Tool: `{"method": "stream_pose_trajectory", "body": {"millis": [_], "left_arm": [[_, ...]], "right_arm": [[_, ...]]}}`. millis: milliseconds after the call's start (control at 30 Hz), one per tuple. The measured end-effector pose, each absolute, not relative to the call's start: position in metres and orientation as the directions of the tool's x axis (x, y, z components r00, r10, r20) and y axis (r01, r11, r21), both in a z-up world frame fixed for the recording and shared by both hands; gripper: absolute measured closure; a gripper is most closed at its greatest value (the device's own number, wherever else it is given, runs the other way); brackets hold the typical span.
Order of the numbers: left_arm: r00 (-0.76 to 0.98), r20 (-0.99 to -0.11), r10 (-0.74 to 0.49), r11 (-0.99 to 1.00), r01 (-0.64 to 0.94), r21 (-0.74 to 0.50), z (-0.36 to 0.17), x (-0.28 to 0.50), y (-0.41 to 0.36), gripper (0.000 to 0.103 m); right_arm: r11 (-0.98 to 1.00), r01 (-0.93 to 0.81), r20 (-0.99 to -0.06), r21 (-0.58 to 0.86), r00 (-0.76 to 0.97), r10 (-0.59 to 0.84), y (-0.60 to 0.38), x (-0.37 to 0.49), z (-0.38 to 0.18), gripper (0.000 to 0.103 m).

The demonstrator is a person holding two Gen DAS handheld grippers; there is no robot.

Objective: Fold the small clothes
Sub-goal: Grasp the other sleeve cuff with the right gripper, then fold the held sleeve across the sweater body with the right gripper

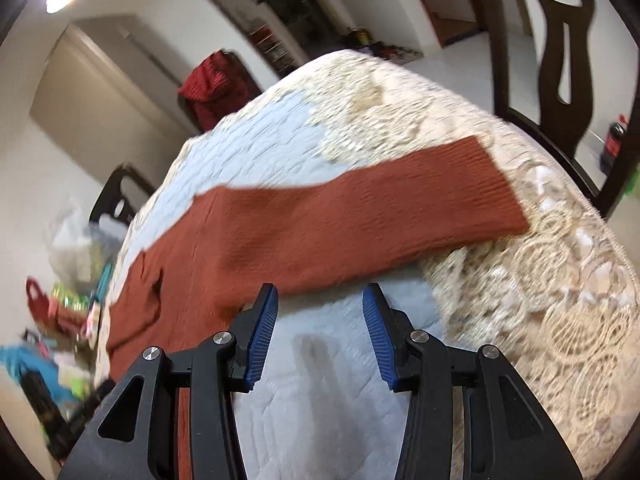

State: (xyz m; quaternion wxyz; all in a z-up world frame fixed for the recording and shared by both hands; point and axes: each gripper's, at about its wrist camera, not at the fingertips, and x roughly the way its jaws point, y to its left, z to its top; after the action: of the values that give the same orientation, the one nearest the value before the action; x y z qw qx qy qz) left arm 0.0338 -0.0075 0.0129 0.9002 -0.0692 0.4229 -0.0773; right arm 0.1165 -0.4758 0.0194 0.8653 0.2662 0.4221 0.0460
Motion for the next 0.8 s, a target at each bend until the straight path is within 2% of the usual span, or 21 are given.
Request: {"method": "stream_pose_trajectory", "body": {"millis": [333,400,433,600,800], "left_arm": [[0.631,-0.749,-0.201,0.978,0.093,-0.184,0.007,0.035,-0.009,0.046],[0.634,-0.746,-0.205,0.978,0.095,-0.187,0.006,0.034,-0.009,0.045],[0.636,-0.744,-0.206,0.977,0.095,-0.19,0.006,0.034,-0.008,0.045],[0.64,-0.738,-0.214,0.975,0.093,-0.202,0.006,0.034,-0.007,0.045],[0.626,-0.74,-0.246,0.966,0.091,-0.244,0.012,0.034,-0.002,0.045]], "right_arm": [[0.794,0.248,-0.655,0.556,0.718,0.235,-0.504,0.134,0.021,0.06],[0.805,0.256,-0.663,0.536,0.717,0.214,-0.503,0.14,0.025,0.086],[0.806,0.248,-0.66,0.537,0.719,0.219,-0.502,0.144,0.027,0.089],[0.856,0.099,-0.608,0.508,0.745,0.275,-0.468,0.156,0.061,0.089],[0.853,-0.222,-0.526,0.472,0.705,0.475,-0.369,0.165,0.109,0.089]]}}
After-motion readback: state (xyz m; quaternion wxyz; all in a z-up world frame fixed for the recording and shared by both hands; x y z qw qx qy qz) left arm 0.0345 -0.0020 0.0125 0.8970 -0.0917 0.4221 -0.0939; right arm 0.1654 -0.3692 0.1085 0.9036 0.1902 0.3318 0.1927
